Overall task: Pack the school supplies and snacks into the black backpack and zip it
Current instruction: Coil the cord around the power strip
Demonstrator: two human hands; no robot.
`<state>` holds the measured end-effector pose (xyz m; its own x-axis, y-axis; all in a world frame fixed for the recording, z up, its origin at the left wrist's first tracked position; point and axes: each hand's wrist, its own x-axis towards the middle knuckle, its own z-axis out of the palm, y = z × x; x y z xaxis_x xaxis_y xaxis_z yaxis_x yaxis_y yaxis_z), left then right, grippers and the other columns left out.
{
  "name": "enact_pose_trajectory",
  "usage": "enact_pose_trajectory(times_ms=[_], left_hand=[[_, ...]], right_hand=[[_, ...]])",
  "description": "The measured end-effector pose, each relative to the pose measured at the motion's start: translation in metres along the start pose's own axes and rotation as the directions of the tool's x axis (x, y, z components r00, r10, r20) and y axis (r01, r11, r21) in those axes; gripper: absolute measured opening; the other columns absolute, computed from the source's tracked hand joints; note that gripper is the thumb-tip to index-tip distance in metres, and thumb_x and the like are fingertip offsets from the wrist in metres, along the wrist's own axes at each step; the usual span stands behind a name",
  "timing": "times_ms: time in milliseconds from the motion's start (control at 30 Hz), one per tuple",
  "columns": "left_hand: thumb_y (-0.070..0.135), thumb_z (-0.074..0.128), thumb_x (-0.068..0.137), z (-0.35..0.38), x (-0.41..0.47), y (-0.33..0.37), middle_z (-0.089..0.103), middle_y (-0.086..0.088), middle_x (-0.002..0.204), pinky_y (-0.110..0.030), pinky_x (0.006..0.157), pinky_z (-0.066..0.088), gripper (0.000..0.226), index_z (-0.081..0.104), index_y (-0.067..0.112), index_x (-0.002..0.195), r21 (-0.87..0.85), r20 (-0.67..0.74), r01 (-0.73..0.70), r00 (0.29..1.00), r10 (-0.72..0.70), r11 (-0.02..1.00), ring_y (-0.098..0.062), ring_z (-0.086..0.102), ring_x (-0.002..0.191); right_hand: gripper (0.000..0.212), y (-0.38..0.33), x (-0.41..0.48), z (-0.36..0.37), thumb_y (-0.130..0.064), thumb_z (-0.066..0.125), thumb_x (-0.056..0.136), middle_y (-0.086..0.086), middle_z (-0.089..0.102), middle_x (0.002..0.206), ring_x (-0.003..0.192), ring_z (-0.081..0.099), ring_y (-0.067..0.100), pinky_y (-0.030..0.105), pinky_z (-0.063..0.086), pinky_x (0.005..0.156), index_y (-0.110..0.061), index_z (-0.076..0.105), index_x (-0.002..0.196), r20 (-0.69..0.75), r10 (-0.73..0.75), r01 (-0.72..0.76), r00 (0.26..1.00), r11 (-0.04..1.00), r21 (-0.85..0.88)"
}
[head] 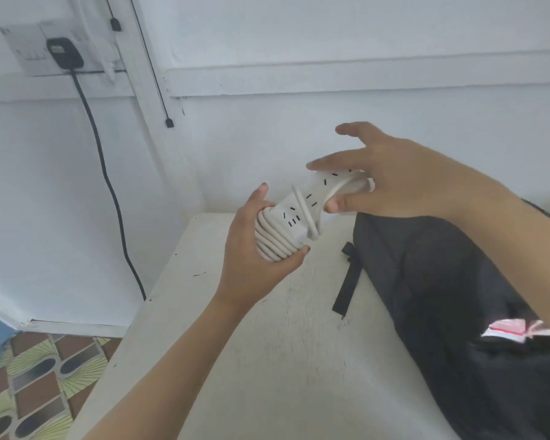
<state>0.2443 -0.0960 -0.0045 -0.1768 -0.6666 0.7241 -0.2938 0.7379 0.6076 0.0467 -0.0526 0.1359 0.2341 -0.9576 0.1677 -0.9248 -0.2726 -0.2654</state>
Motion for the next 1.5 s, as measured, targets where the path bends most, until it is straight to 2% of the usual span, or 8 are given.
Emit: enact_pose_trajectory(times_ms=[133,233,500,700,1033,1133,1200,1500], left_hand=[[0.038,0.080,0.066,0.017,0.005,0.012,0.046,0.011,0.115,-0.021,0.090,0.042,0.089,0.028,0.036,0.138,0.102,0.098,-0.089,0.992,0.079,0.991,-0.003,0.046,0.106],[0.048,0.075,0.068,0.029,0.005,0.016,0.040,0.009,0.118,-0.019,0.091,0.043,0.082,0.035,0.033,0.137,0.149,0.139,-0.139,0.983,0.118,0.979,-0.006,0.043,0.110],[0.053,0.084,0.053,0.061,0.007,0.048,0.040,0.024,0.113,-0.003,0.082,0.037,0.082,0.038,0.033,0.117,0.124,0.154,-0.005,0.988,-0.015,0.992,0.007,0.041,0.107],[0.052,0.079,0.056,0.087,0.003,0.072,0.051,0.014,0.116,-0.034,0.079,0.054,0.078,0.039,0.034,0.120,0.154,0.090,0.025,0.995,-0.039,0.988,-0.013,0.052,0.104],[0.033,0.078,0.058,0.092,0.013,0.071,0.050,0.010,0.106,-0.034,0.069,0.047,0.068,0.042,0.026,0.115,0.292,-0.107,0.103,0.991,-0.075,0.951,-0.017,0.049,0.093],[0.033,0.073,0.058,0.096,0.023,0.070,0.053,0.004,0.109,-0.029,0.074,0.039,0.067,0.049,0.017,0.118,0.414,-0.137,0.099,0.990,-0.046,0.905,-0.018,0.046,0.090],[0.033,0.072,0.058,0.102,0.029,0.070,0.056,-0.002,0.110,-0.034,0.075,0.042,0.066,0.051,0.012,0.117,0.475,-0.144,0.098,0.989,-0.033,0.874,-0.023,0.047,0.089],[0.046,0.085,0.056,0.152,0.055,0.093,0.054,-0.003,0.117,-0.035,0.087,0.038,0.098,0.038,0.014,0.136,0.469,-0.161,0.145,0.984,-0.077,0.871,-0.023,0.047,0.101]], right_hand=[[0.044,0.012,-0.009,-0.011,-0.054,0.062,0.080,-0.033,0.046,0.116,0.101,0.039,-0.005,0.013,0.029,0.081,-0.054,0.050,0.123,0.084,-0.018,0.024,0.996,0.998,-0.062],[0.043,0.021,-0.017,-0.012,-0.056,0.062,0.079,-0.037,0.042,0.085,0.092,0.039,-0.005,0.005,0.028,0.072,-0.051,0.053,0.121,0.024,-0.021,0.023,0.999,0.996,-0.089],[0.054,0.046,-0.046,-0.020,-0.066,0.057,0.076,-0.010,0.060,0.106,0.089,0.048,0.010,0.026,0.031,0.073,-0.043,0.050,0.124,-0.128,-0.044,0.015,0.991,0.976,-0.219],[0.068,0.069,-0.062,-0.029,-0.071,0.058,0.071,-0.004,0.061,0.111,0.103,0.054,0.019,0.028,0.034,0.075,-0.036,0.047,0.129,-0.187,-0.027,-0.026,0.982,0.960,-0.277],[0.044,0.137,-0.101,-0.062,-0.048,0.062,0.082,-0.013,0.052,0.077,0.079,0.048,0.011,0.029,0.036,0.068,-0.037,0.051,0.124,-0.078,0.089,-0.100,0.993,0.982,-0.158],[0.016,0.146,-0.114,-0.058,-0.046,0.054,0.089,-0.015,0.045,0.065,0.068,0.043,0.009,0.027,0.031,0.063,-0.031,0.061,0.089,-0.064,-0.022,0.006,0.998,0.969,-0.248],[0.038,0.145,-0.123,-0.055,-0.043,0.050,0.092,-0.007,0.042,0.054,0.055,0.040,0.006,0.022,0.026,0.053,-0.025,0.044,0.060,-0.055,-0.104,0.084,0.993,0.953,-0.292],[0.042,0.143,-0.157,-0.061,-0.048,0.035,0.095,-0.004,0.042,0.058,0.054,0.039,0.007,0.018,0.027,0.054,-0.024,0.025,0.061,-0.021,-0.264,0.246,0.964,0.922,-0.300]])
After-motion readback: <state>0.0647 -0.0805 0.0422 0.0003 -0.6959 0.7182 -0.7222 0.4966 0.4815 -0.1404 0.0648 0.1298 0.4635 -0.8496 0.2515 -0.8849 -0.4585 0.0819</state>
